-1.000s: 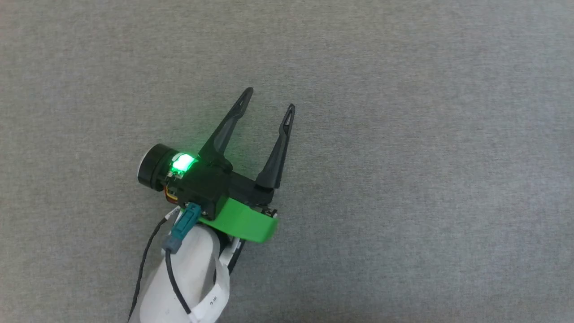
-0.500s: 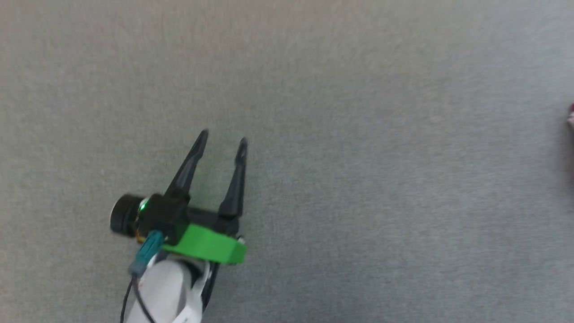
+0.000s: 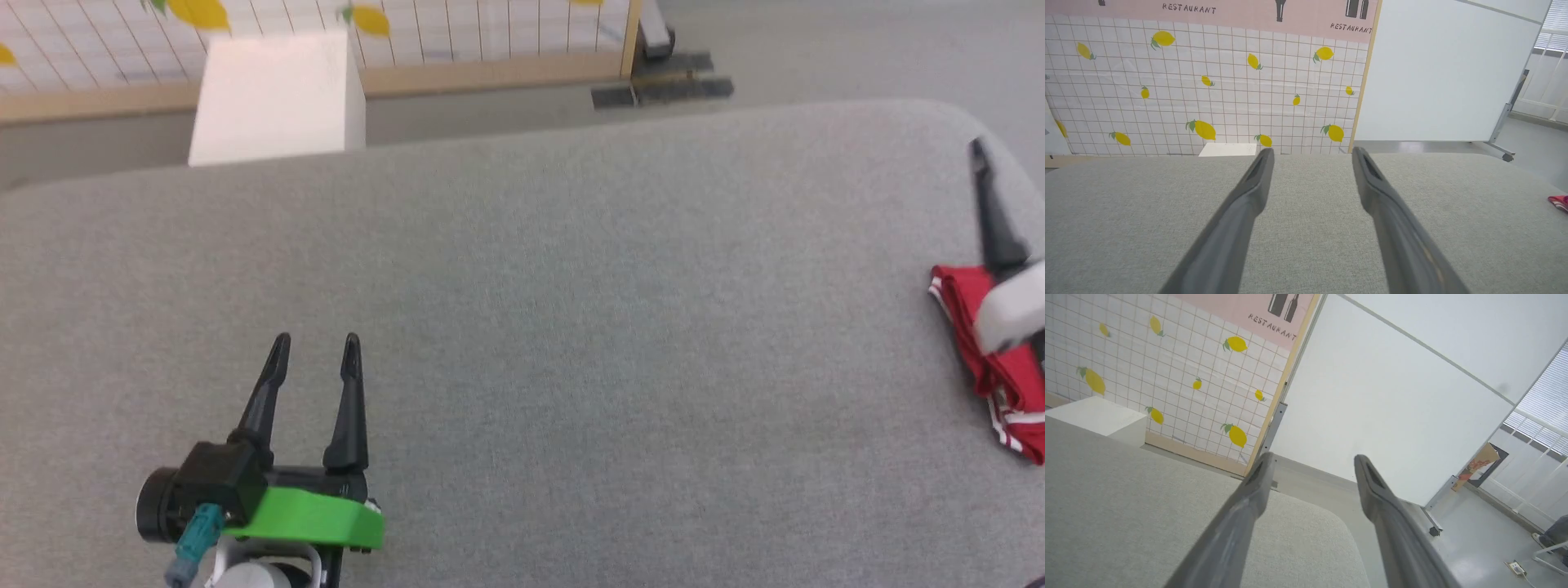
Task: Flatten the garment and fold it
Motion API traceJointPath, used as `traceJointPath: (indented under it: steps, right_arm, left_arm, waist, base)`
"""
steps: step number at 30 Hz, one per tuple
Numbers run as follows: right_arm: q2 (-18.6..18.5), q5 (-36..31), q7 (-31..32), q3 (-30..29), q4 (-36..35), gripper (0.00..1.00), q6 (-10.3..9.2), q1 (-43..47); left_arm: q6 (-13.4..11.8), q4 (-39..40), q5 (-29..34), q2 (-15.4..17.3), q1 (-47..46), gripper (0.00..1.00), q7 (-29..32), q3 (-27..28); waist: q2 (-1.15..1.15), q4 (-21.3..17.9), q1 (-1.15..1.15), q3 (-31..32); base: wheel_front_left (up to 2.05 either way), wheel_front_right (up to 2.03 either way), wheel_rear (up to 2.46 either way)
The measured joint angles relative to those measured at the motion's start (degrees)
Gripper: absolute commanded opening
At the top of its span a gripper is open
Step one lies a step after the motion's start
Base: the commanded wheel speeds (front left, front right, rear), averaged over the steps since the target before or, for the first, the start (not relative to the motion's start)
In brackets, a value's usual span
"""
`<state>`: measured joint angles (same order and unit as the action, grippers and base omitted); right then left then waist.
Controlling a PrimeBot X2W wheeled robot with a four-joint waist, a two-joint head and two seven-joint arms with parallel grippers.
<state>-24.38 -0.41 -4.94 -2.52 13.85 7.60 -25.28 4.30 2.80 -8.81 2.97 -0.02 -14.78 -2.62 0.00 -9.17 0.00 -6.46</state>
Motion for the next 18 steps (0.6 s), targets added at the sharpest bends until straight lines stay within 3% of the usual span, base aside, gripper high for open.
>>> traceJointPath:
  steps: [5, 9, 12, 18]
  right_arm:
    - [8.9, 1.4, -2.5, -2.9, -7.5, 1.0, 0.0, 9.2]
    - [14.7, 3.9, -4.0, -3.3, -9.5, 1.0, -0.01, 15.7]
    - [17.9, 4.7, -4.8, -3.6, -9.4, 1.0, -0.01, 19.6]
    - [20.2, 4.7, -5.7, -1.6, -8.5, 1.0, -0.01, 24.9]
  left_arm:
    - [-1.2, 0.1, 0.3, 0.0, 2.0, 1.0, 0.0, -0.2]
    - [-2.0, -0.5, 0.3, 0.0, 3.6, 1.0, 0.0, -0.8]
    - [-2.5, -1.3, 0.3, 0.0, 4.4, 1.0, 0.0, -1.3]
    - [-3.1, -3.3, 0.4, 0.0, 5.8, 1.0, 0.0, -2.0]
  waist:
    - [0.0, 0.9, 0.0, 3.7]
    - [0.0, 2.4, 0.0, 5.3]
    - [0.0, 3.5, 0.0, 6.1]
    - [0.0, 4.9, 0.0, 7.2]
  base:
    - [0.0, 0.0, 0.0]
    - [0.0, 0.0, 0.0]
    - [0.0, 0.0, 0.0]
    - [0.0, 0.0, 0.0]
